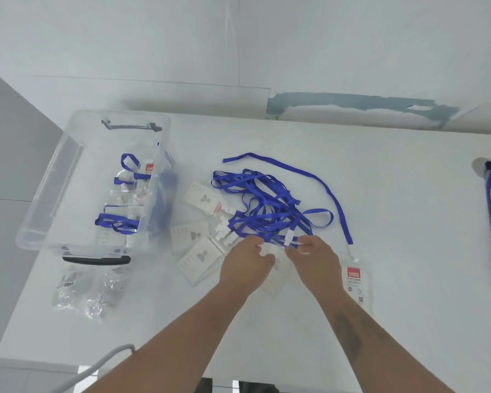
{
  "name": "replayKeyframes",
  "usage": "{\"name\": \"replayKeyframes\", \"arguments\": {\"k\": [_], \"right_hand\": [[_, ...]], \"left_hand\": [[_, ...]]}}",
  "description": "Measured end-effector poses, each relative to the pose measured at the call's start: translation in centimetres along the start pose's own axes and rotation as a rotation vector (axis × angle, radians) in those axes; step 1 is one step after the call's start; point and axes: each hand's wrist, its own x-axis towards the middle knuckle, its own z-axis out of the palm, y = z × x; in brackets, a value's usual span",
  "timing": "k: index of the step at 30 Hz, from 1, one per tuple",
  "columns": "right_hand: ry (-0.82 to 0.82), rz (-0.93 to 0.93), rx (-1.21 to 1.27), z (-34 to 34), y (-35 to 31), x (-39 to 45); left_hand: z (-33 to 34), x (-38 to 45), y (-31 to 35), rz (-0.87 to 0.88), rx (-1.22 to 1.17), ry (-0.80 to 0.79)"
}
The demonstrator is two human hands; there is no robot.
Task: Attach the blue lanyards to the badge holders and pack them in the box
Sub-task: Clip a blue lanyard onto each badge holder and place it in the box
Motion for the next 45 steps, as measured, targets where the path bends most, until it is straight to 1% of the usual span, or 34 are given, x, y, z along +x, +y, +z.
{"name": "replayKeyframes", "arguments": {"k": [4, 7, 12, 15, 21, 23, 25, 27, 28, 30, 31, 33, 35, 36, 38, 41, 43, 45], "right_hand": [[0.052, 0.052, -0.070, 1.2, -0.4, 1.3], [0.083, 0.062, -0.084, 1.6, -0.6, 2.0], [0.070, 0.039, -0.085, 1.2, -0.9, 2.2], [0.066, 0.033, -0.104, 0.9, -0.6, 2.0], [0.051, -0.023, -0.240, 0.5, -1.6, 2.6], [0.043, -0.033, -0.228, 0.3, -1.6, 2.6], [0.048, -0.034, -0.201, 0.2, -1.2, 2.5], [0.068, -0.014, -0.096, -0.3, -0.8, 2.4], [0.069, 0.014, 0.007, -0.6, -0.6, 2.3], [0.050, 0.098, 0.298, -1.7, -0.8, 2.1], [0.033, 0.157, 0.447, -2.3, -1.2, 1.8], [-0.008, 0.277, 0.673, -3.6, -2.1, 1.3], [-0.074, 0.358, 0.815, -4.7, -2.9, 0.9], [-0.108, 0.359, 0.858, -5.1, -3.1, 0.7], [-0.113, 0.271, 0.906, -5.9, -3.3, 0.4], [-0.051, -0.025, 0.850, -6.5, -3.7, 0.2], [-0.100, -0.172, 0.730, -6.5, -4.4, 0.0], [-0.169, -0.253, 0.636, -6.2, -5.3, -0.6]], "left_hand": [[1.9, 1.0, -0.9, 0.094, 0.213, 0.060], [2.4, 1.3, -1.2, 0.181, 0.285, 0.059], [2.6, 1.7, -1.5, 0.215, 0.252, 0.068], [3.0, 1.9, -1.5, 0.236, 0.281, 0.074], [3.3, 2.4, -1.5, 0.269, 0.273, 0.101], [3.3, 2.5, -1.6, 0.264, 0.247, 0.104], [3.2, 2.3, -1.5, 0.251, 0.162, 0.091], [2.8, 2.0, -1.3, 0.212, 0.051, 0.065], [2.5, 1.8, -1.2, 0.190, 0.003, 0.051], [1.5, 1.8, -1.2, 0.145, -0.114, 0.040], [0.8, 1.8, -1.2, 0.110, -0.213, 0.038], [-0.9, 1.6, -0.7, 0.026, -0.487, -0.004], [-2.5, 1.1, 0.3, -0.007, -0.706, -0.080], [-3.3, 0.9, 0.8, 0.002, -0.756, -0.107], [-4.8, 0.5, 2.0, 0.023, -0.787, -0.123], [-7.1, -0.1, 3.8, 0.075, -0.815, -0.171], [-8.2, -0.6, 5.1, 0.106, -0.859, -0.242], [-9.1, -1.0, 6.3, 0.129, -0.900, -0.281]]}}
